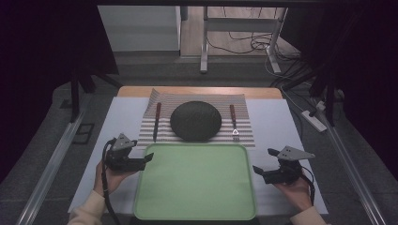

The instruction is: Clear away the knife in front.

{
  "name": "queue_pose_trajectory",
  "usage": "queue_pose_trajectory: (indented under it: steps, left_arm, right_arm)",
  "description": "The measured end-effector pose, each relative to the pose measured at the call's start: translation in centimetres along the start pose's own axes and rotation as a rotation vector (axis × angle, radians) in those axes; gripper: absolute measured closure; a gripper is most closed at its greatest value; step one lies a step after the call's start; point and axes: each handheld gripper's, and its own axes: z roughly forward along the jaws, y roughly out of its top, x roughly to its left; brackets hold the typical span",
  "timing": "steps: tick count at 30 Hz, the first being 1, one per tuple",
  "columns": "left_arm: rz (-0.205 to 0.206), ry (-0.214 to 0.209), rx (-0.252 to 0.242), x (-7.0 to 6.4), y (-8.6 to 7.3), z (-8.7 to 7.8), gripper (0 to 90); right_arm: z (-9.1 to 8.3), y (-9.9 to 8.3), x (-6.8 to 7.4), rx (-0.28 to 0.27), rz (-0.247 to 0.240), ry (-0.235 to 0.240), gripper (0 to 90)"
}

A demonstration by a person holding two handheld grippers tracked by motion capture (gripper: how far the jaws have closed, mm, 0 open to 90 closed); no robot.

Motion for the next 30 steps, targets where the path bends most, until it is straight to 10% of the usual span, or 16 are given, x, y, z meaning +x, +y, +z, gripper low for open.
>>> queue_pose_trajectory:
  steps: [30]
  left_arm:
    - [-0.016, 0.008, 0.122, 4.1, 4.4, 7.2, 21.2]
  right_arm:
    - [0.3, -0.1, -0.1, 0.024, -0.002, -0.001, 7.6]
